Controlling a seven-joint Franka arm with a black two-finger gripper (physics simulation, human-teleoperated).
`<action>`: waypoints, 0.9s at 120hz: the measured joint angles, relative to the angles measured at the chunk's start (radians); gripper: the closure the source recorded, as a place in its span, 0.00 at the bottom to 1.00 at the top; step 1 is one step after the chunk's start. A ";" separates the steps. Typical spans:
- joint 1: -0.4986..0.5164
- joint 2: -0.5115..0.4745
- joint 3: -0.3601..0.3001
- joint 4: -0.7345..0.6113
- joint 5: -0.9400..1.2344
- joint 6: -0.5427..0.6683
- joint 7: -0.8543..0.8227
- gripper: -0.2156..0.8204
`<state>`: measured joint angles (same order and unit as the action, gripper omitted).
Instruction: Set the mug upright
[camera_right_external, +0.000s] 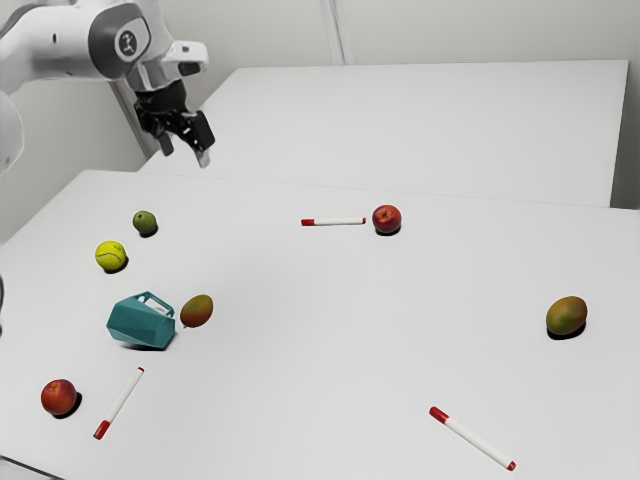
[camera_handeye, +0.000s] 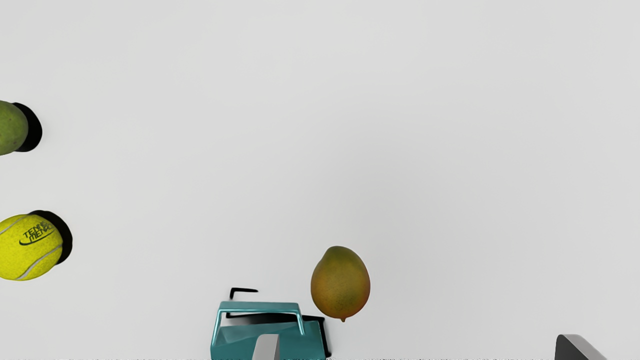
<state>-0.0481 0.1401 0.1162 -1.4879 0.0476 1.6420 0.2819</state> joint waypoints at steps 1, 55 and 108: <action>0.000 0.000 0.001 -0.001 0.000 0.000 0.000 0.21; 0.007 -0.021 0.259 -0.185 -0.319 -0.090 0.044 0.21; 0.250 0.186 0.308 -0.211 -0.506 -0.195 0.185 0.21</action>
<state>0.2018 0.3262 0.4247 -1.6984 -0.4588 1.4474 0.4665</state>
